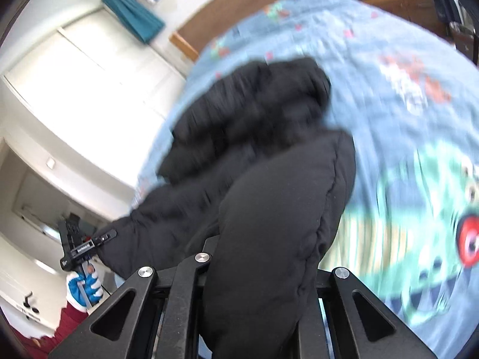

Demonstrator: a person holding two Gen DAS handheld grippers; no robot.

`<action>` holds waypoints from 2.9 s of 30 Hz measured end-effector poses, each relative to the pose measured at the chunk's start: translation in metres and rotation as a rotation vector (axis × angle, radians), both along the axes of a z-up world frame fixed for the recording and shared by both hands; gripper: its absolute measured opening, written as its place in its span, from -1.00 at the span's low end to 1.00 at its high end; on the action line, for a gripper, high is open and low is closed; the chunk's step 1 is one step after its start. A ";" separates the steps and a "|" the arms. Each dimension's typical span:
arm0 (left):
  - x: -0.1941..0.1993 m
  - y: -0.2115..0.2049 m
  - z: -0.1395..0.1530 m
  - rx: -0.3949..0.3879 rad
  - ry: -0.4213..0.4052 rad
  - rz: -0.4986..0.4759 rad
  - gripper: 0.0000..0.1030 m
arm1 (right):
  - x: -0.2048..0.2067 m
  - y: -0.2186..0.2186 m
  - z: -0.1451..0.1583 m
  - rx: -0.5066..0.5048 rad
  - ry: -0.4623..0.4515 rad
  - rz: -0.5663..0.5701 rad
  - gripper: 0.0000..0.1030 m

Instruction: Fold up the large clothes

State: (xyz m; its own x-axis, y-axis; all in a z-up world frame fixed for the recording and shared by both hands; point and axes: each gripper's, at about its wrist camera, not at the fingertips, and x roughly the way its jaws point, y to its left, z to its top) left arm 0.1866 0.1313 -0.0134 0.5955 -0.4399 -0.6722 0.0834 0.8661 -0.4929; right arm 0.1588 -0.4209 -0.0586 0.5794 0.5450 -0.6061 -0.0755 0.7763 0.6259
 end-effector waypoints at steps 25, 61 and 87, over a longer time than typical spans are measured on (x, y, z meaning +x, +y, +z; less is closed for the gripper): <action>0.451 0.003 -0.039 0.067 0.138 0.245 -0.65 | 0.391 -0.062 -0.032 0.135 0.214 -0.372 -0.68; 0.418 -0.125 0.014 0.346 -0.015 0.072 0.43 | 0.402 0.064 0.029 -0.215 0.066 0.000 0.69; 0.456 -0.197 -0.075 0.514 0.020 -0.037 0.56 | 0.438 0.098 -0.070 -0.320 0.155 0.029 0.73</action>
State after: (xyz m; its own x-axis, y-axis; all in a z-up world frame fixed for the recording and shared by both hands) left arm 0.6426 -0.0659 -0.0881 0.5705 -0.0702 -0.8183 0.1133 0.9935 -0.0062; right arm 0.5964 -0.3229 -0.1291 0.4545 0.3284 -0.8280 -0.0233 0.9336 0.3575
